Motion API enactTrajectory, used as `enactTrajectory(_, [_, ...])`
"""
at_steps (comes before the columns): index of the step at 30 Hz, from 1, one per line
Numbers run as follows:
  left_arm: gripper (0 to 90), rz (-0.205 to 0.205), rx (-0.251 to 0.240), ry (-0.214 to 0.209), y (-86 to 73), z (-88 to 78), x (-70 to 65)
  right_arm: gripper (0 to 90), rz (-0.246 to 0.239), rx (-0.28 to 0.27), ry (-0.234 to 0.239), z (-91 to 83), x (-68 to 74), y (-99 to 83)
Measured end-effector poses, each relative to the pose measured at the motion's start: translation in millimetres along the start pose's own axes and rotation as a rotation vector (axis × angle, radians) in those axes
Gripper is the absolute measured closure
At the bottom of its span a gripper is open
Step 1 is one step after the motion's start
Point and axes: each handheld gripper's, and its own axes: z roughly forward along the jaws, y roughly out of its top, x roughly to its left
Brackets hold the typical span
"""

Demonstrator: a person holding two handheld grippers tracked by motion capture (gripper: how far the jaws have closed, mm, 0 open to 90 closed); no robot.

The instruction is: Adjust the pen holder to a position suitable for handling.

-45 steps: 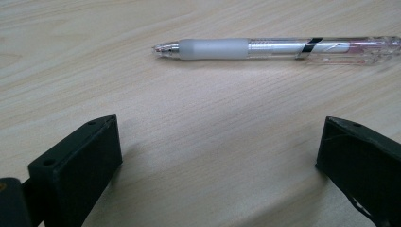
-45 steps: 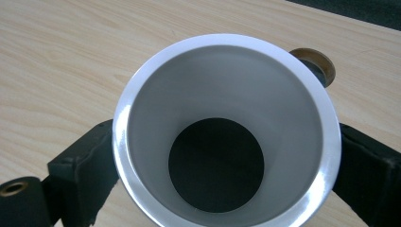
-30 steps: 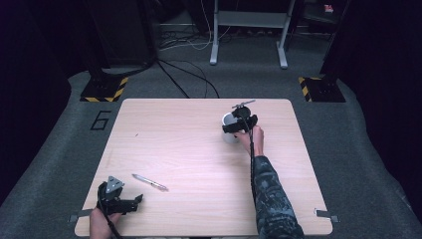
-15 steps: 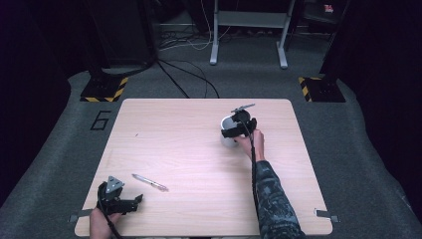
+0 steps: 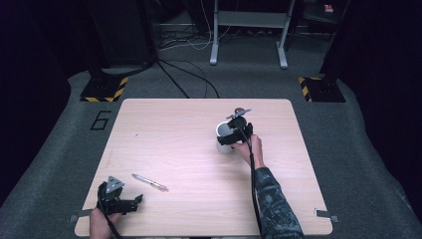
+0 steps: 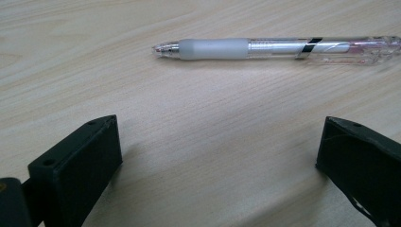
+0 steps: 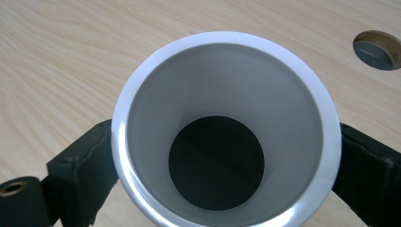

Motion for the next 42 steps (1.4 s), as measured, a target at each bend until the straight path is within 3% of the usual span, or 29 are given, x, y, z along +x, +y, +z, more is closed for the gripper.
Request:
enactTrajectory(19, [0.7,0.008,0.002,0.001,0.2,-0.1,0.6,5.4,-0.059,-0.007,0.073,-10.5,32.5,-18.0])
enactTrajectory(23, [0.7,0.008,0.002,0.001,0.2,-0.1,0.6,5.2,-0.051,-0.013,0.087,-11.6,39.0,-21.9])
enactTrajectory(25, [0.7,0.008,0.001,0.001,0.2,0.0,0.6,4.8,-0.065,-0.012,0.114,-11.6,40.9,-24.7])
enactTrajectory(26, [0.7,0.008,0.001,0.001,0.2,0.0,0.6,4.7,-0.042,-0.013,0.121,-11.5,43.5,-25.6])
enactTrajectory(27, [0.7,0.008,0.001,0.001,0.2,0.0,0.7,4.6,-0.06,-0.016,0.131,-10.7,42.9,-26.1])
enactTrajectory(32, [0.7,0.01,0.011,-0.002,0.6,-0.7,0.9,4.7,-0.042,-0.031,0.122,-10.6,45.5,-28.4])
enactTrajectory(42, [0.7,0.006,0.009,0.002,0.8,-0.5,0.9,4.9,-0.064,-0.026,0.134,-14.3,58.8,-33.1])
